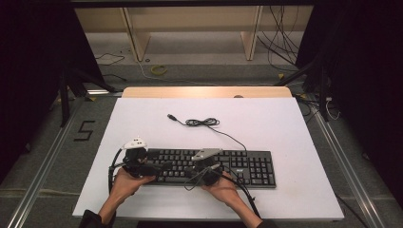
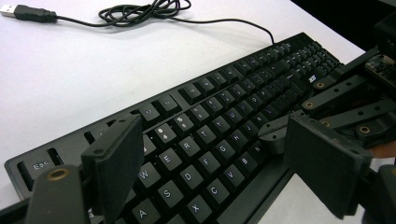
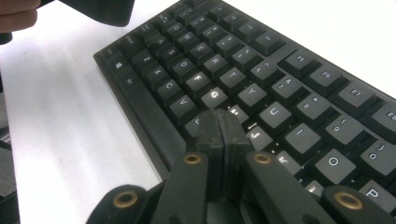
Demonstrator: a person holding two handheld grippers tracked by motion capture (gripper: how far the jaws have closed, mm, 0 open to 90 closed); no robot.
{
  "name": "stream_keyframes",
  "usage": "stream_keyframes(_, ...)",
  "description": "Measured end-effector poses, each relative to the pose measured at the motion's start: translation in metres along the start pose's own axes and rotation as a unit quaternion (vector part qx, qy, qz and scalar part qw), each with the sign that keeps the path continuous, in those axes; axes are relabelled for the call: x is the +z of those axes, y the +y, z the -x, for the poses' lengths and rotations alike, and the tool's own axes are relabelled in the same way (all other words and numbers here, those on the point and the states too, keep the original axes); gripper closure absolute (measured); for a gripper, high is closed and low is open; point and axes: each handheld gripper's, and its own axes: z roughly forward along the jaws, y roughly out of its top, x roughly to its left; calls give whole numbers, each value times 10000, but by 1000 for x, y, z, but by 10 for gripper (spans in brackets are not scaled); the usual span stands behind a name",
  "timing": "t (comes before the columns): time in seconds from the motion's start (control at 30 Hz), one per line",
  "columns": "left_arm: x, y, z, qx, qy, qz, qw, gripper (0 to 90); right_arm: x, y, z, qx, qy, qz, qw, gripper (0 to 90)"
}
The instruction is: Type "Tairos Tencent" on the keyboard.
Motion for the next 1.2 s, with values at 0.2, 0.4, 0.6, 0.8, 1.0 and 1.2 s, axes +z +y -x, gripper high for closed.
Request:
stream_keyframes(0.2,-1,0,0,36,-2,-7,10000,200,2,-1,0,-16,-24,-41,10000,900)
stream_keyframes(0.4,-1,0,0,30,-7,0,10000,201,5,-2,0,-93,-59,-110,9999,900)
stream_keyframes(0.6,-1,-1,0,39,-5,-9,10000,201,4,-2,0,-82,-66,-103,9999,900)
stream_keyframes(0.8,0,-1,1,40,-12,-12,10000,201,-6,1,4,38,16,100,9999,794)
stream_keyframes(1.0,1,-1,1,79,-12,-48,10000,205,-21,2,8,84,130,333,9993,675)
stream_keyframes(1.2,2,1,2,111,-17,-62,9999,211,-33,0,12,137,150,455,9988,584)
